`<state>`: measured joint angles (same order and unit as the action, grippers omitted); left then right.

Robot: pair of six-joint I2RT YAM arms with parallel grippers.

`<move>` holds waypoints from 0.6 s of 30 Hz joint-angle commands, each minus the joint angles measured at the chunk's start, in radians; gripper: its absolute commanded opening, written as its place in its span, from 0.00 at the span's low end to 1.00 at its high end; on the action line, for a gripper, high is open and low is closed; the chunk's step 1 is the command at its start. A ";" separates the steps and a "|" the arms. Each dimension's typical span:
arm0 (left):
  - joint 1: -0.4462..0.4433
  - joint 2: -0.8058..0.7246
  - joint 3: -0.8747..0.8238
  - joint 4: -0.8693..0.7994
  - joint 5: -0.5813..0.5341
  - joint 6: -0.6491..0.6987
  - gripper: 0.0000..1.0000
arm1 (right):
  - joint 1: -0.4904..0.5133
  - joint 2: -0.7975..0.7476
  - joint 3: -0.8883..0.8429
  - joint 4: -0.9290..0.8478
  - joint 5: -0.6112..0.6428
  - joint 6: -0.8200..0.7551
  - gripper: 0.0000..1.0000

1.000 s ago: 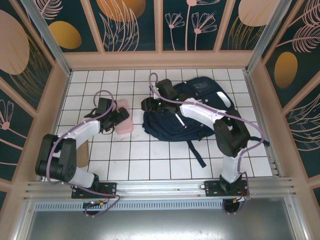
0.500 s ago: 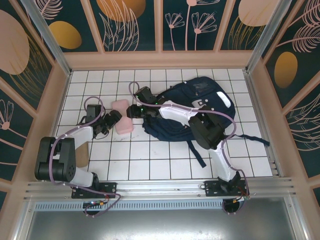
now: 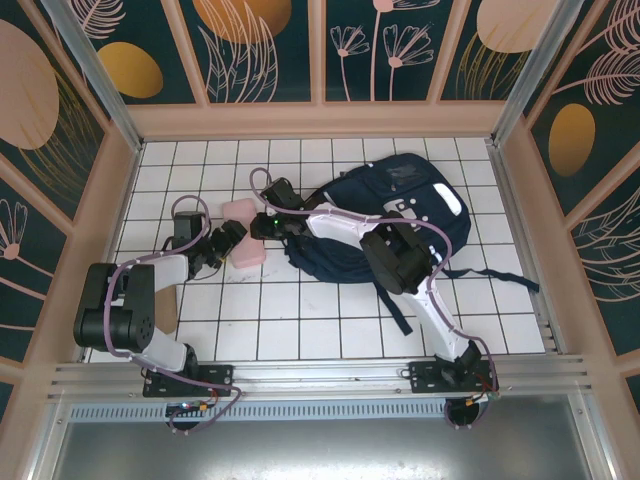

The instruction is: Pack books, pencil case, and school supplies into a backpack

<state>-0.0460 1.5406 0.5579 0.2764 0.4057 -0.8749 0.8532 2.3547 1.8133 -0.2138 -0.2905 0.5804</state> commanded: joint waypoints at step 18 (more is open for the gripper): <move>-0.005 -0.086 -0.085 0.309 0.205 -0.139 0.77 | -0.037 0.013 -0.064 0.031 -0.098 0.041 0.22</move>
<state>-0.0357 1.4433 0.4587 0.5434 0.5869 -1.0229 0.7910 2.3550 1.7840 -0.1421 -0.3374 0.6128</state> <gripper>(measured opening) 0.773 0.224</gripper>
